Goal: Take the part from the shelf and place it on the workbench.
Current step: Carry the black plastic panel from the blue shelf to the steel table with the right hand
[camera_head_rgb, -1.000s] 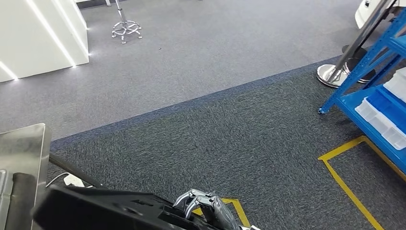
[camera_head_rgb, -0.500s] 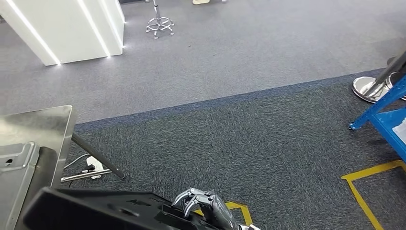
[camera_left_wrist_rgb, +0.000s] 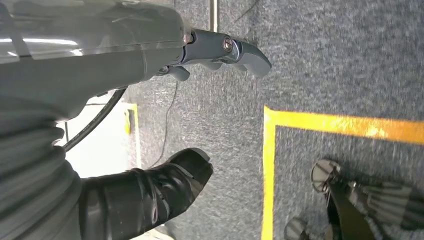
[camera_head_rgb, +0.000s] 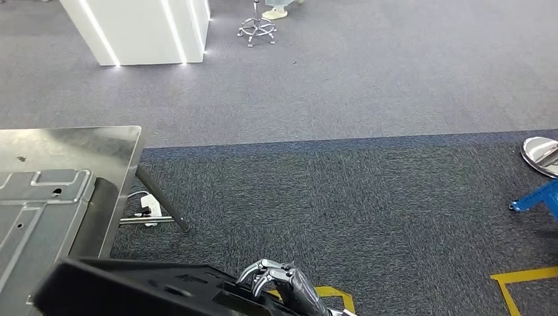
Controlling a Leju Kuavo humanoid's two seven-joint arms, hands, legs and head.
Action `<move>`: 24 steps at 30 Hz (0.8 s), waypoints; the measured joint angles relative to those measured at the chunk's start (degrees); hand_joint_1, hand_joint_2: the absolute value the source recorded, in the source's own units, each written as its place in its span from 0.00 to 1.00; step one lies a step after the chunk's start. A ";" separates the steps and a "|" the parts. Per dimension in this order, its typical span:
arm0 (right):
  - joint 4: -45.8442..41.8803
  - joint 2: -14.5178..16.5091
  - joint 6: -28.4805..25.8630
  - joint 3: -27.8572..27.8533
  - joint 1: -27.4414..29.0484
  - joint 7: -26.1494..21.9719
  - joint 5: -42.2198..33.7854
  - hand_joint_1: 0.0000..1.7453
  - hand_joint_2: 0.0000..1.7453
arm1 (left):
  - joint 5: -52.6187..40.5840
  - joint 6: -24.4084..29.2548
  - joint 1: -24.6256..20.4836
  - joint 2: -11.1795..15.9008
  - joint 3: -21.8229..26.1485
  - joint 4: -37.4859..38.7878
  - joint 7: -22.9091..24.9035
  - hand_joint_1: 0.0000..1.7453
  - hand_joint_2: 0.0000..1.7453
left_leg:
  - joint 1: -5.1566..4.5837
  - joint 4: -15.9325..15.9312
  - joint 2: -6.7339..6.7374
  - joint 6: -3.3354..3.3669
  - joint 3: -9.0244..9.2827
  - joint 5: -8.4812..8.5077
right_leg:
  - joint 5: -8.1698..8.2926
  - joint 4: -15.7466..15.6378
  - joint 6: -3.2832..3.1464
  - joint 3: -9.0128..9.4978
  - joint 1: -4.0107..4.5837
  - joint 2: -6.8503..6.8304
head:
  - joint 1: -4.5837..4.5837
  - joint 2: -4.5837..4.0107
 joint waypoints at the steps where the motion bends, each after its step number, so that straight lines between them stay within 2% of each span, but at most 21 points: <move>1: 0.00 -0.01 0.00 0.00 0.01 0.00 0.00 1.00 1.00 | 0.00 0.00 0.01 0.00 0.00 0.00 0.01 0.00 1.00 | 0.02 0.15 -0.75 -0.08 0.06 -0.08 | 1.71 -1.57 0.03 0.50 -0.10 0.10 | 0.01 0.00; 2: 0.00 -0.01 -0.01 0.00 0.00 0.00 0.00 1.00 1.00 | 0.00 -0.01 0.00 -0.01 0.00 0.00 0.01 0.00 1.00 | 0.06 0.39 -1.51 -0.25 0.10 -0.22 | 4.12 -5.04 0.06 1.93 -0.27 0.58 | 0.01 0.00; 3: 0.01 -0.02 -0.01 0.00 -0.01 0.00 0.00 1.00 1.00 | 0.00 -0.03 -0.01 -0.01 0.00 0.00 0.00 0.00 1.00 | 0.06 0.73 -2.21 -0.50 0.03 -0.43 | 5.96 -8.81 0.07 3.53 -0.47 1.68 | 0.01 0.00; 4: 0.00 -0.02 -0.01 0.00 0.01 -0.01 0.01 1.00 1.00 | 0.00 -0.05 -0.03 -0.02 0.00 0.00 -0.01 0.00 1.00 | 0.03 1.17 -2.85 -0.82 -0.16 -0.65 | 7.19 -11.79 0.00 4.72 -0.56 2.58 | 0.01 0.00; 5: -0.01 -0.02 -0.01 0.00 0.04 -0.01 0.01 1.00 1.00 | 0.00 -0.07 -0.01 -0.02 0.01 0.00 -0.01 0.00 1.00 | 0.01 1.53 -3.35 -1.17 -0.45 -0.80 | 7.74 -13.56 -0.12 5.37 -0.59 3.27 | -0.01 0.00; 6: -0.01 -0.02 -0.01 0.00 0.07 -0.01 0.02 1.00 1.00 | 0.00 -0.08 0.06 -0.02 0.01 0.00 -0.01 0.00 1.00 | 0.04 1.71 -3.78 -1.52 -0.76 -0.86 | 7.63 -14.01 -0.33 5.45 -0.47 3.49 | -0.02 0.00; 8: -0.03 0.03 -0.01 0.00 0.08 -0.02 0.02 1.00 1.00 | 0.00 -0.08 0.25 -0.02 0.02 0.00 -0.01 0.00 1.00 | 0.26 1.72 -4.36 -2.19 -1.16 -0.82 | 7.85 -14.19 -1.00 5.47 -0.30 2.43 | -0.03 0.00; 10: -0.04 0.12 -0.01 0.01 0.05 -0.03 0.02 1.00 1.00 | 0.00 -0.08 0.25 -0.10 0.02 0.01 -0.02 0.00 1.00 | 0.27 3.41 -2.72 -2.76 -1.93 -1.91 | 7.95 -14.59 -1.80 5.78 -0.37 1.24 | -0.10 0.00; 12: -0.06 0.16 -0.01 0.02 0.07 -0.04 0.02 1.00 1.00 | 0.00 -0.08 0.05 -0.17 0.02 0.02 -0.03 0.00 1.00 | 0.18 9.14 0.12 -3.17 -4.61 -5.04 | 7.87 -14.80 -2.36 6.00 -0.30 -0.16 | -0.19 0.00; 14: -0.07 0.14 -0.01 0.02 0.10 -0.03 0.02 1.00 1.00 | 0.00 -0.08 -0.04 -0.14 0.02 0.02 -0.03 0.00 1.00 | 0.26 15.96 1.30 -3.45 -8.06 -7.79 | 7.70 -14.76 -2.61 6.04 -0.07 -1.67 | -0.20 0.00; 15: -0.07 0.13 -0.01 0.02 0.11 -0.02 0.02 1.00 1.00 | 0.00 -0.08 -0.01 -0.13 0.02 0.02 -0.03 0.00 1.00 | 0.28 17.30 1.51 -3.47 -8.77 -7.80 | 7.61 -14.75 -2.65 6.10 0.02 -2.39 | -0.20 0.00; 16: -0.07 0.12 -0.01 0.02 0.11 -0.02 0.02 1.00 1.00 | 0.00 -0.08 0.07 -0.13 0.02 0.02 -0.02 0.00 1.00 | 0.29 16.39 1.68 -3.39 -8.31 -6.70 | 7.49 -14.75 -2.64 6.20 0.08 -3.05 | -0.20 0.00; 17: -0.07 0.13 -0.01 0.02 0.10 -0.02 0.02 1.00 1.00 | 0.00 -0.08 0.15 -0.13 0.02 0.02 -0.02 0.00 1.00 | 0.25 13.26 2.07 -3.19 -6.69 -4.76 | 7.36 -14.75 -2.57 6.38 0.13 -3.64 | -0.19 0.00; 19: -0.11 0.14 -0.01 0.02 0.08 -0.02 0.02 1.00 1.00 | 0.00 -0.08 0.14 -0.12 0.02 0.02 -0.02 0.00 1.00 | -0.08 5.41 4.09 -2.50 -2.71 -1.55 | 7.06 -14.79 -2.27 6.82 0.30 -4.78 | -0.16 0.00; 20: -0.15 0.14 -0.01 0.02 0.07 -0.02 0.03 1.00 1.00 | 0.00 -0.08 0.05 -0.11 0.02 0.02 -0.04 0.00 1.00 | -0.33 2.91 4.99 -2.11 -1.47 -0.83 | 6.96 -14.85 -2.02 6.99 0.36 -5.26 | -0.17 0.00; 21: -0.17 0.14 -0.01 0.02 0.05 -0.02 0.03 1.00 1.00 | 0.00 -0.08 0.00 -0.11 0.02 0.02 -0.06 0.00 1.00 | -0.56 1.79 5.47 -1.78 -1.04 -0.75 | 6.90 -14.94 -1.72 7.12 0.39 -5.71 | -0.16 0.00; 23: -0.25 0.15 -0.02 0.02 0.02 -0.02 0.08 1.00 1.00 | 0.00 -0.08 0.06 -0.08 0.02 0.02 -0.09 0.00 1.00 | -0.76 1.41 4.65 -1.20 -1.03 -0.65 | 6.88 -15.33 -1.06 7.51 0.38 -6.52 | -0.18 0.00; 24: -0.31 0.14 -0.03 0.02 -0.02 -0.02 0.12 1.00 1.00 | 0.00 -0.08 0.14 -0.08 0.02 0.02 -0.10 0.00 1.00 | -0.63 0.92 4.06 -0.91 -0.77 -0.40 | 6.66 -15.25 -0.73 7.75 0.33 -6.16 | -0.15 0.00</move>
